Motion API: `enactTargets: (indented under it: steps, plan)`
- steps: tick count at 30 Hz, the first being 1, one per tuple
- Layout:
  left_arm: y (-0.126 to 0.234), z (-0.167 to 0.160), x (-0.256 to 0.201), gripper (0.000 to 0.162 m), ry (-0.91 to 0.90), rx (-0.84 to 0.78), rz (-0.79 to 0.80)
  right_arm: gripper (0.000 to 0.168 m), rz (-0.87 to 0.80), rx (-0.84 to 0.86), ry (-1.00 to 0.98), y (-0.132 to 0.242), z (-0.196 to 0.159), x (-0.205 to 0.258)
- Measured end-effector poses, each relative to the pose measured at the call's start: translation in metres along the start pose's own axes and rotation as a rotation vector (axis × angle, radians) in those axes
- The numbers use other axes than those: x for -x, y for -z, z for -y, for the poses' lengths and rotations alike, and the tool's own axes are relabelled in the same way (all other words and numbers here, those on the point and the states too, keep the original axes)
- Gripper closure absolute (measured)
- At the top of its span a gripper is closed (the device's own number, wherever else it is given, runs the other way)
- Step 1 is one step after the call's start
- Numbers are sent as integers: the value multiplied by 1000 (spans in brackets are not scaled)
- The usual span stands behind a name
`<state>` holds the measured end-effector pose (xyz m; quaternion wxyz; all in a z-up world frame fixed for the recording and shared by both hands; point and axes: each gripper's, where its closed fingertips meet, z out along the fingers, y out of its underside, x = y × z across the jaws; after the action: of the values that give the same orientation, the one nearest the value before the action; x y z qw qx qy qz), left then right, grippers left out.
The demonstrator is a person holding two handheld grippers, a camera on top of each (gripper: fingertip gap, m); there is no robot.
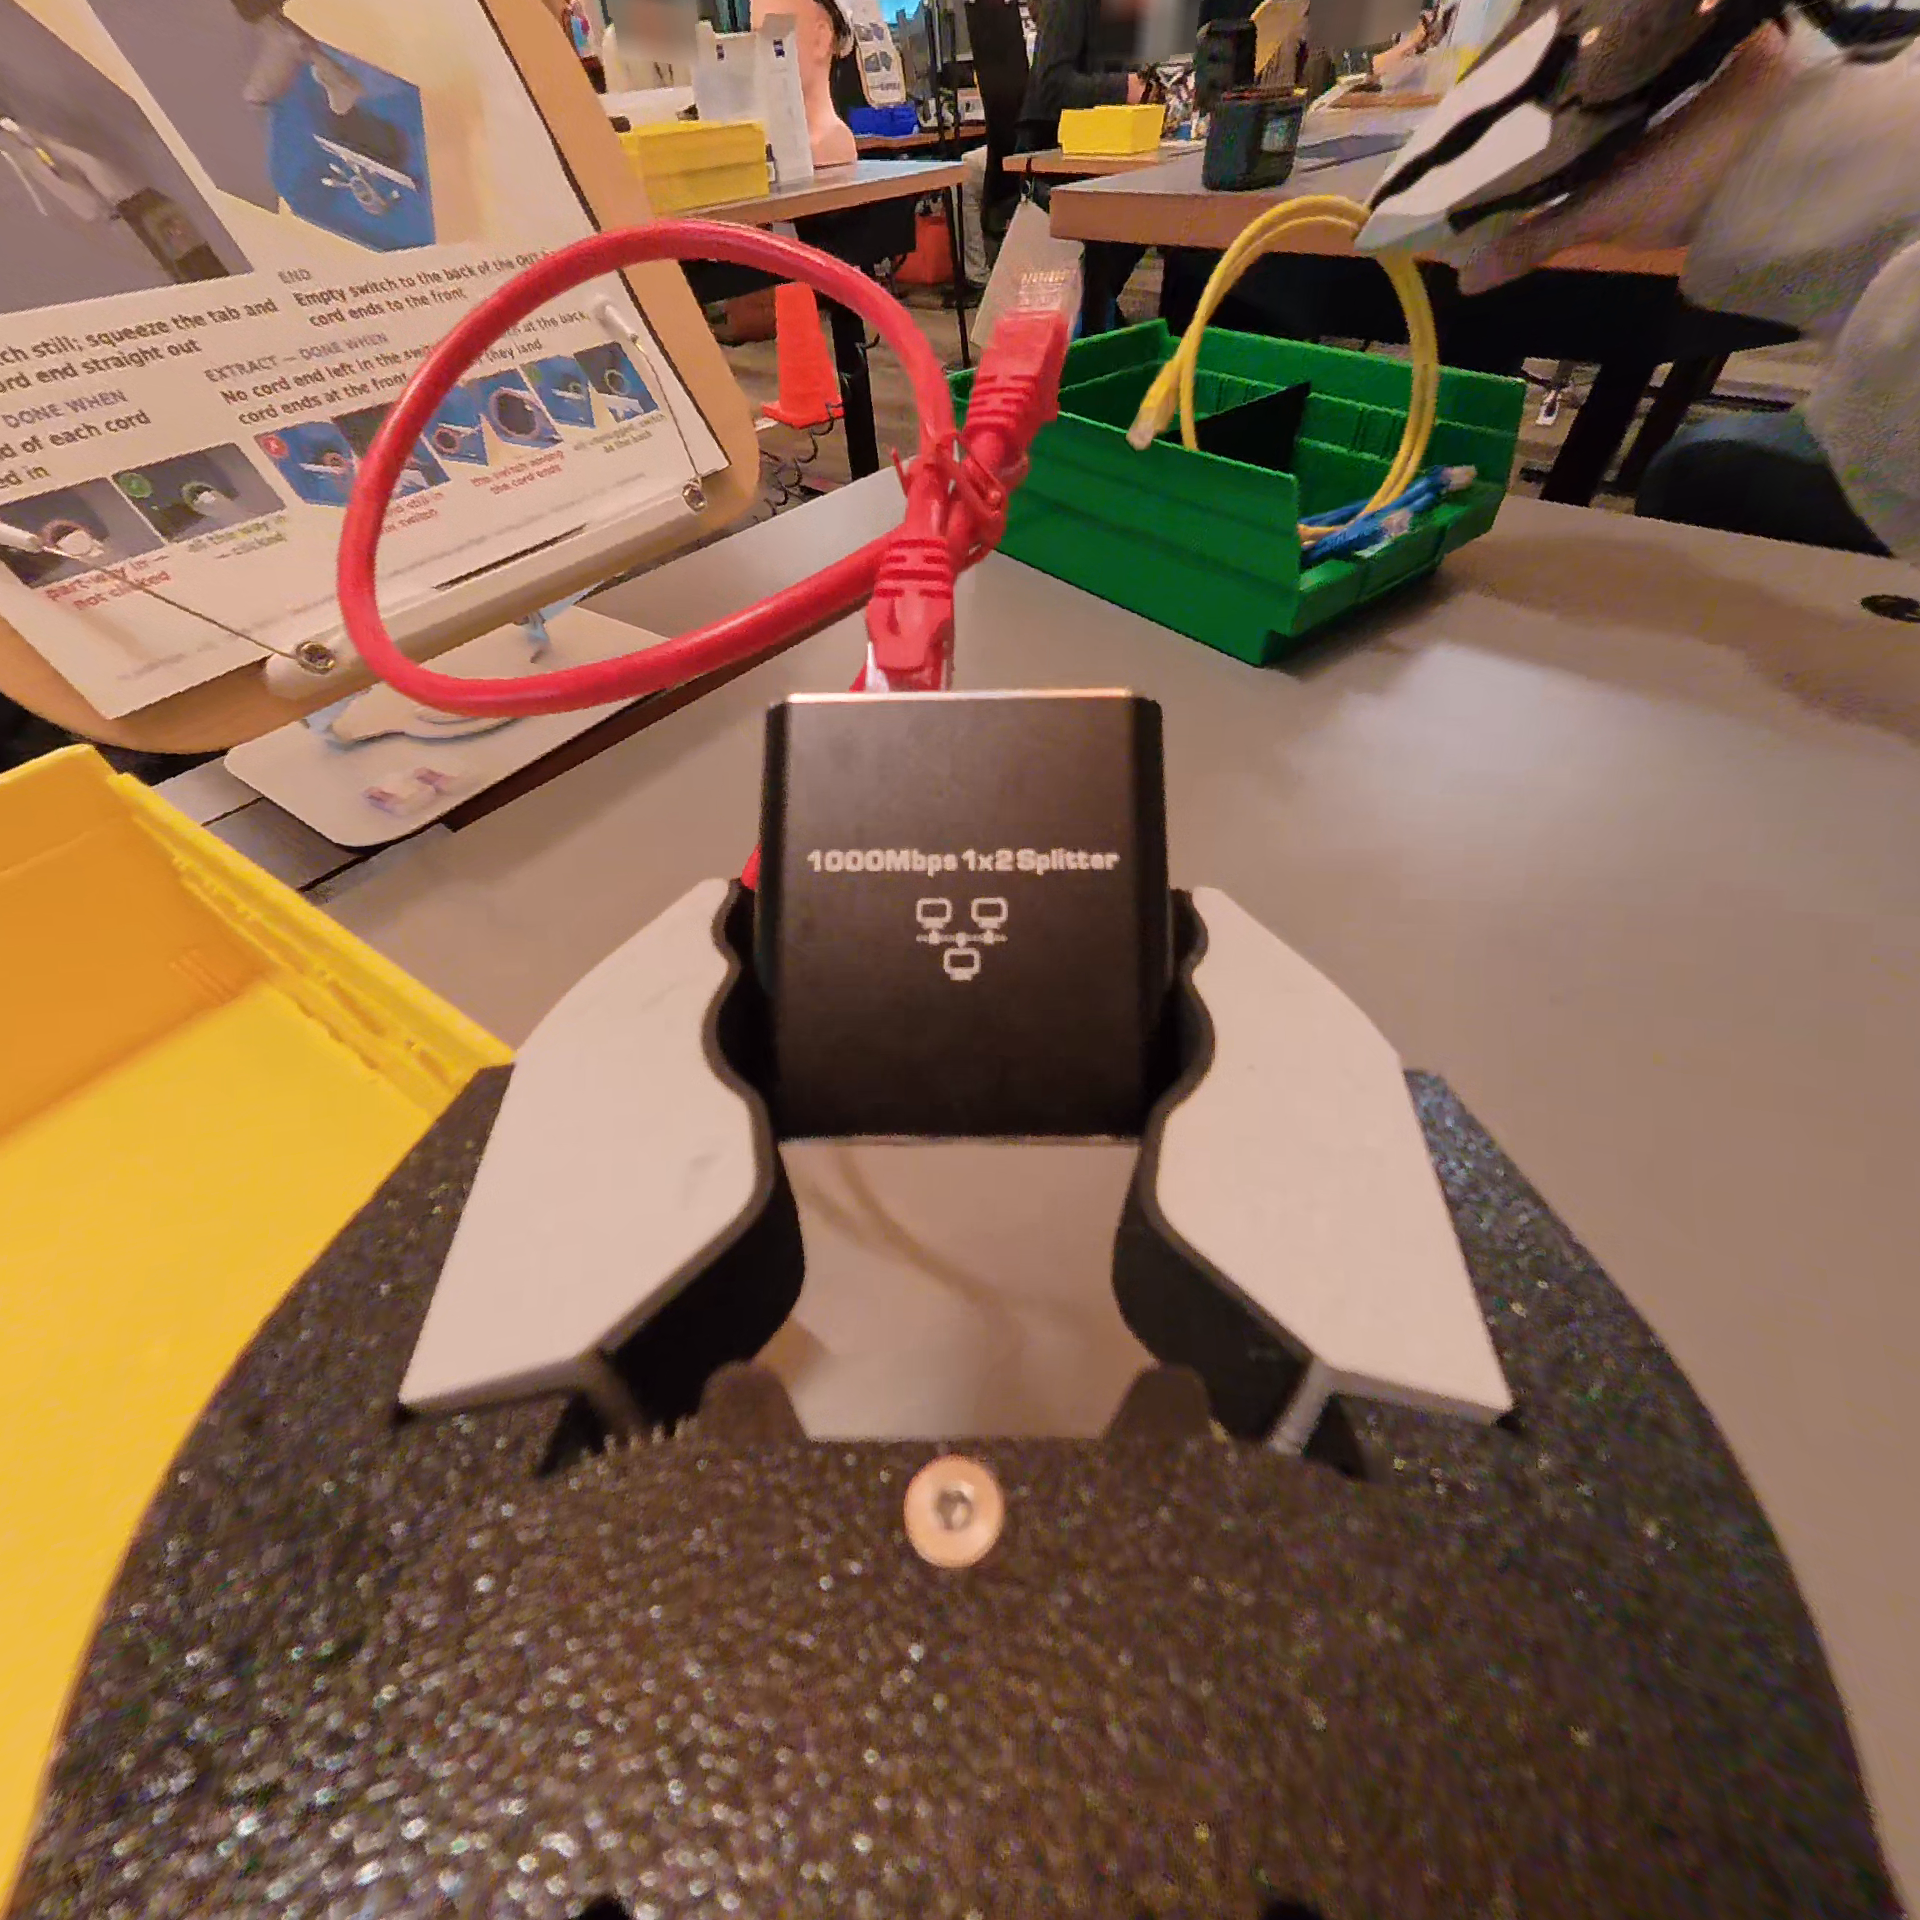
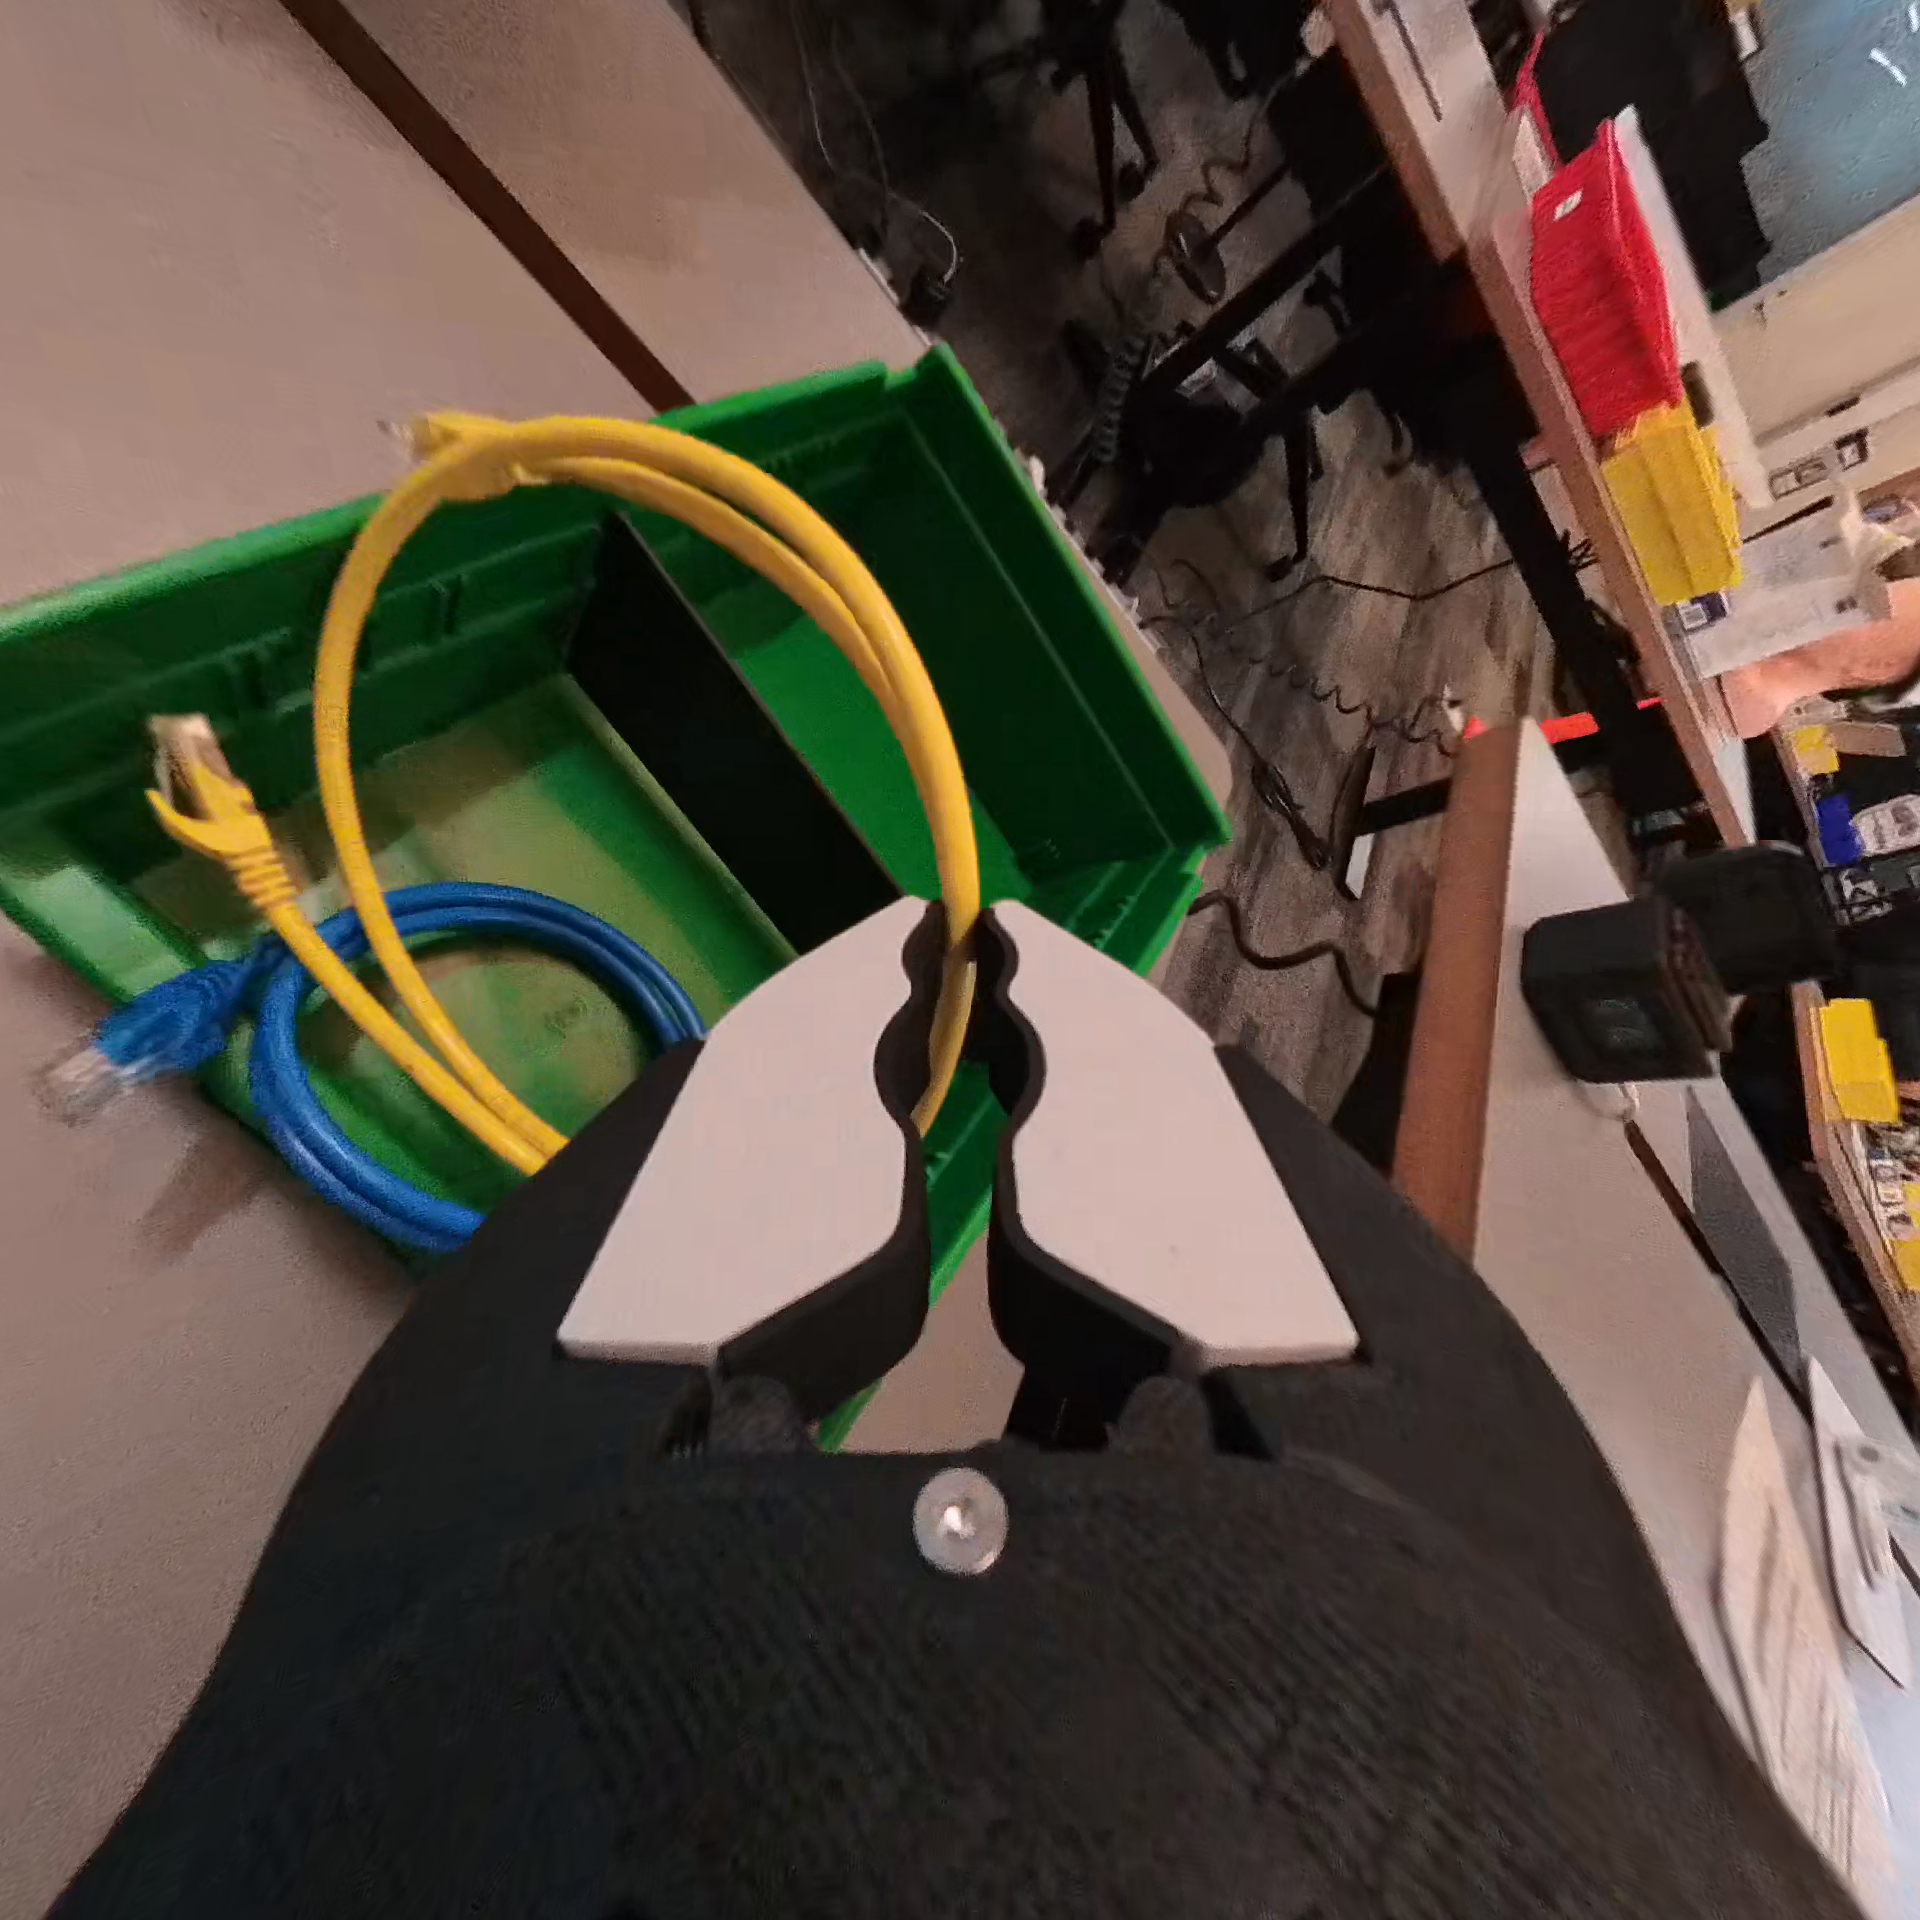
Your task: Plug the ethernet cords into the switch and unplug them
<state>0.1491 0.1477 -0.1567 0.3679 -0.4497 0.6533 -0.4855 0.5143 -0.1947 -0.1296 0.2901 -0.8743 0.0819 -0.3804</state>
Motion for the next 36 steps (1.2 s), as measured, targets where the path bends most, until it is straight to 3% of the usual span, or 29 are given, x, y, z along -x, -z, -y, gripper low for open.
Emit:
enactTargets:
  steps: [2,5,8,10,12,18,21,23,26,30,34,36]
  plan:
    - [-1,0,-1,88,-4,3,-2,161,-10,19,-36,-7,-9,0]
    - [-2,0,-1,88,-5,4,-3,142,10,126,-81,-17,-31,0]
    - [-2,-1,0,88,-1,6,-4,111,112,200,-104,-29,-47,17]
    - [-2,-1,0,88,-1,5,-4,110,123,322,-39,-32,-66,22]
    - [-2,-1,0,88,2,4,-4,108,115,337,-19,-33,-67,25]
    - [0,0,1,88,4,-4,-3,114,154,244,-105,-30,-43,38]
    - [0,0,1,88,4,-1,-5,118,-50,338,-57,-28,-62,9]
    - [0,-1,0,88,0,1,-3,117,-95,288,-188,-29,-60,-5]
    - [-1,-1,-1,88,3,0,-9,115,47,163,-391,-40,-37,-6]
    - [-4,0,-4,88,17,-11,-29,109,210,396,-214,-62,-59,6]
    - [-8,-6,-4,88,2,20,-25,127,352,582,-165,-74,-87,18]
    - [-10,-10,-2,88,1,36,-18,136,347,588,-161,-79,-88,14]
